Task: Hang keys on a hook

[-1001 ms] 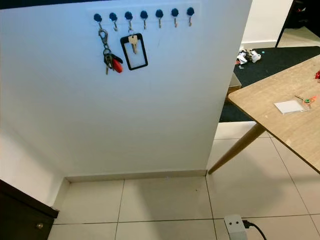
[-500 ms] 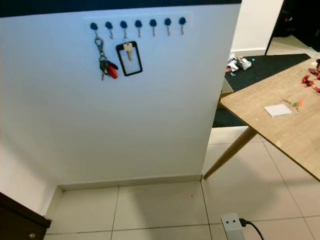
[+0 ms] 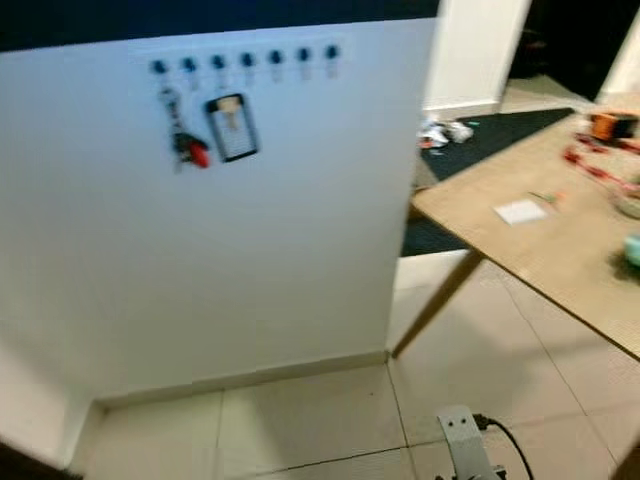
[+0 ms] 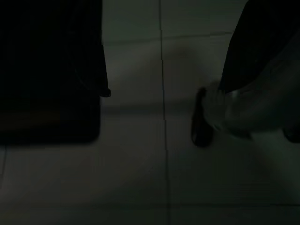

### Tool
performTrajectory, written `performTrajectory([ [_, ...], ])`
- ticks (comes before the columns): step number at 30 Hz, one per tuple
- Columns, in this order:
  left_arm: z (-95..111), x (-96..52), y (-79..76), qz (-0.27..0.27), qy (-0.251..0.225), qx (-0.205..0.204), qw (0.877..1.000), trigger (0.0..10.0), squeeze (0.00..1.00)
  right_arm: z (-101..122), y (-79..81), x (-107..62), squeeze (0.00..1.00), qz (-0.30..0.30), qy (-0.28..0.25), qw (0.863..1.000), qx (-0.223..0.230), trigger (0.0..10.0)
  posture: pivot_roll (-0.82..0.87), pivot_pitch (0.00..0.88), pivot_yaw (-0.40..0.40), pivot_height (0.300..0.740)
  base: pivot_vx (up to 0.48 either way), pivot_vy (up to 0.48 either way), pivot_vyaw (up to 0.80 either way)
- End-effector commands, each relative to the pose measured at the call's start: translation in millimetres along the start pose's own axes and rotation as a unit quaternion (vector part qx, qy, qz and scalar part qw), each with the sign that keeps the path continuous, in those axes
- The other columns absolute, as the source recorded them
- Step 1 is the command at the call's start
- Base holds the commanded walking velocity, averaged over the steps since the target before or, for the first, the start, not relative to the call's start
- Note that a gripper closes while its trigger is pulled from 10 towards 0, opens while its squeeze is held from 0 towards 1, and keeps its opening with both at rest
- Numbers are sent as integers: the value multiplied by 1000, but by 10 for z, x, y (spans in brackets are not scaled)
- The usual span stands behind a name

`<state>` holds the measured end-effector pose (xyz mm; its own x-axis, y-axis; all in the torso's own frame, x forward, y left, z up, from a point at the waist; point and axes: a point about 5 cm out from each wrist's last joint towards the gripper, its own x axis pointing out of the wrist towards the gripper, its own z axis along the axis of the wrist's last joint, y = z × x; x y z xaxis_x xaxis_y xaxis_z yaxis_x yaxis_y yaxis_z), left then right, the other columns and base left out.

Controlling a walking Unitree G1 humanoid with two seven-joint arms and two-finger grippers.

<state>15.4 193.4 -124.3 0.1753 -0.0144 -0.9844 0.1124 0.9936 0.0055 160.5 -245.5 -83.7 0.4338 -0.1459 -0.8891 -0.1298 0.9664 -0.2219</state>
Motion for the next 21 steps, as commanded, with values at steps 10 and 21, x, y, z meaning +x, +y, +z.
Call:
performTrajectory([
  [10,159,38,-182,-26,-18,95,995,10000,0,-207,-9,-20,0,-11,26,999,42,10000,-142,0,105,740,0,0,-800],
  [21,108,0,62,-1,-21,43,999,10000,0,-174,126,-5,0,2,25,999,39,10000,-138,0,105,740,0,0,-800],
])
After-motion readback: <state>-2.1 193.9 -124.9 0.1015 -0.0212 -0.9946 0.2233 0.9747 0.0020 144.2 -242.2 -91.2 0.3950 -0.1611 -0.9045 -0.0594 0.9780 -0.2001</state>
